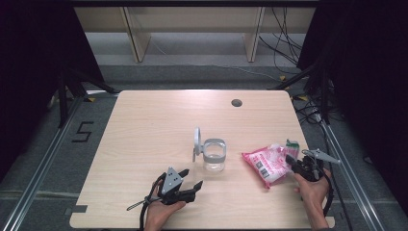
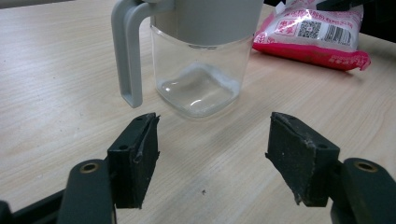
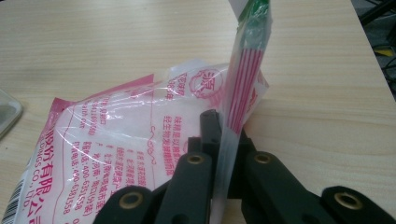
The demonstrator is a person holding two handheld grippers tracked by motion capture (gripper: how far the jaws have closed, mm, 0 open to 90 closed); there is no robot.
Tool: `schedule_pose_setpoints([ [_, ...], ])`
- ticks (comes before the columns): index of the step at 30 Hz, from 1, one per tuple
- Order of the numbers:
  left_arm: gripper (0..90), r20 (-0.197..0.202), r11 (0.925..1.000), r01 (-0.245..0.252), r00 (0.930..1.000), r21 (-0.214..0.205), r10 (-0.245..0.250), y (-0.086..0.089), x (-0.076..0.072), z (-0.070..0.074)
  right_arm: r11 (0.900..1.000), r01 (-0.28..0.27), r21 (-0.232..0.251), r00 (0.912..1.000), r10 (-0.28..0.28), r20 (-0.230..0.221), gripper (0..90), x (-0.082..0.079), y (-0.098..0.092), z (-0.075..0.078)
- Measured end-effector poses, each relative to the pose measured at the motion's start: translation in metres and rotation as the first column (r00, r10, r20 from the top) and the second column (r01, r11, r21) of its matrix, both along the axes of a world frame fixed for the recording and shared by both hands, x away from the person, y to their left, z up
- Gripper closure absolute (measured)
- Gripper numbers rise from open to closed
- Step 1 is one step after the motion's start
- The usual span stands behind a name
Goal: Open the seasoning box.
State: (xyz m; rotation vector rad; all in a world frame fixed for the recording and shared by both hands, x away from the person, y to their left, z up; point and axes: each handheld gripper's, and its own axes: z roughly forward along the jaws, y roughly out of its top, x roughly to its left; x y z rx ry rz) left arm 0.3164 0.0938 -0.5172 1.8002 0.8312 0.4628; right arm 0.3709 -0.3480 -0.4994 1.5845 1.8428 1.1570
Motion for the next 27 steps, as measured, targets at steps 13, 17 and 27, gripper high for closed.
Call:
schedule_pose_setpoints([
  [13, 33.2, -0.013, 0.9999, -0.013, 0.9998, -0.009, 0.013, 0.000, -0.001, -0.001, 0.9947, -0.072, -0.074, 0.9892, 0.081, 0.122, 90.0, -0.008, 0.017, 0.027],
  [17, 33.2, -0.016, 0.9998, -0.021, 0.9997, -0.006, 0.021, -0.001, -0.002, -0.001, 0.9929, -0.096, -0.070, 0.9806, 0.107, 0.164, 90.0, -0.016, 0.032, 0.043],
  [27, 33.1, -0.012, 0.9997, -0.017, 0.9998, -0.017, 0.017, -0.005, -0.002, -0.003, 0.9825, -0.160, -0.095, 0.9527, 0.179, 0.246, 90.0, -0.021, 0.052, 0.060],
])
